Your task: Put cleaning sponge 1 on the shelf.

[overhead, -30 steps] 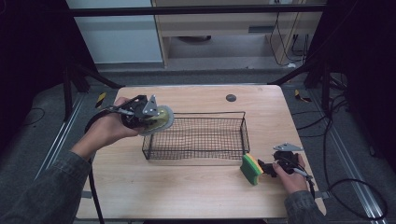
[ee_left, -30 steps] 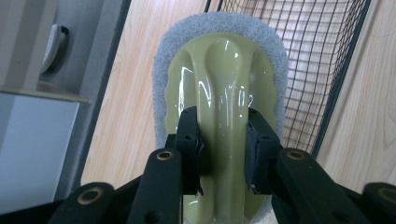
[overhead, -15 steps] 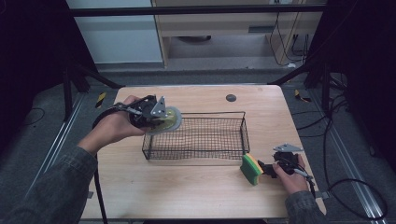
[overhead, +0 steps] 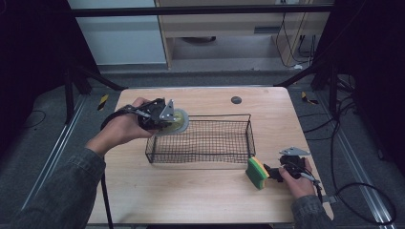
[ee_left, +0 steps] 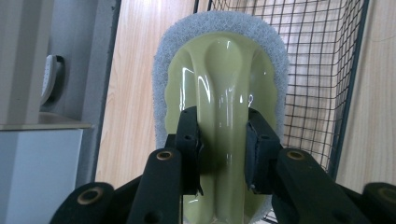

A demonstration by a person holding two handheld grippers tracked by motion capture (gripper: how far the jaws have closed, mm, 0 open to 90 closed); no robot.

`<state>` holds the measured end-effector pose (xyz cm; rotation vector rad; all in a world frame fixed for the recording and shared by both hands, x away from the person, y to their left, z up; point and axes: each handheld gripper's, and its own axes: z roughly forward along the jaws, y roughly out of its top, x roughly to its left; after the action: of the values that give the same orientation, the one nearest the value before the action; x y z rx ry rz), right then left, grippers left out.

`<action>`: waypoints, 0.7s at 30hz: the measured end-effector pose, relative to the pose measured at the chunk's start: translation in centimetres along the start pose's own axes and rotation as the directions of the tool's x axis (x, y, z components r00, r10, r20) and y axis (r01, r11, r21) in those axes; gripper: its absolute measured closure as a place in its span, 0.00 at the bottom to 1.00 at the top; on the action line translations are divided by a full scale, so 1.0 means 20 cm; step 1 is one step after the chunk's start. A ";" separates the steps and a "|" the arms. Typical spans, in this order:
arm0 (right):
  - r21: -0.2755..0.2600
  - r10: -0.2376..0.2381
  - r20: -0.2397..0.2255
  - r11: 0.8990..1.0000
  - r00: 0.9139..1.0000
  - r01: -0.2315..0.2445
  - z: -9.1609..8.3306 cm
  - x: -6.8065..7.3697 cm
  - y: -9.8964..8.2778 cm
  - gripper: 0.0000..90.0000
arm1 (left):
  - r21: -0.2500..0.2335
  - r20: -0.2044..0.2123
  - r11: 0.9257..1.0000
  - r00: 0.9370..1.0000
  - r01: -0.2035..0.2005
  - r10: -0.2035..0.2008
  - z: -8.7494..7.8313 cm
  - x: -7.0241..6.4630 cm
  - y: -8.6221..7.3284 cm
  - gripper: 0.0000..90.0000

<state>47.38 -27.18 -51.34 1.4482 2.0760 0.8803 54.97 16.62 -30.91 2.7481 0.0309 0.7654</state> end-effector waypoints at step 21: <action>0.001 0.005 0.000 1.000 1.000 -0.005 0.00 0.00 0.00 0.00 | 0.040 0.015 0.999 1.000 -0.025 0.025 0.06 -0.01 0.01 0.78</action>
<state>47.36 -27.15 -51.33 1.4542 2.0746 0.8809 55.35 16.11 -32.00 2.7969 0.0093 0.7600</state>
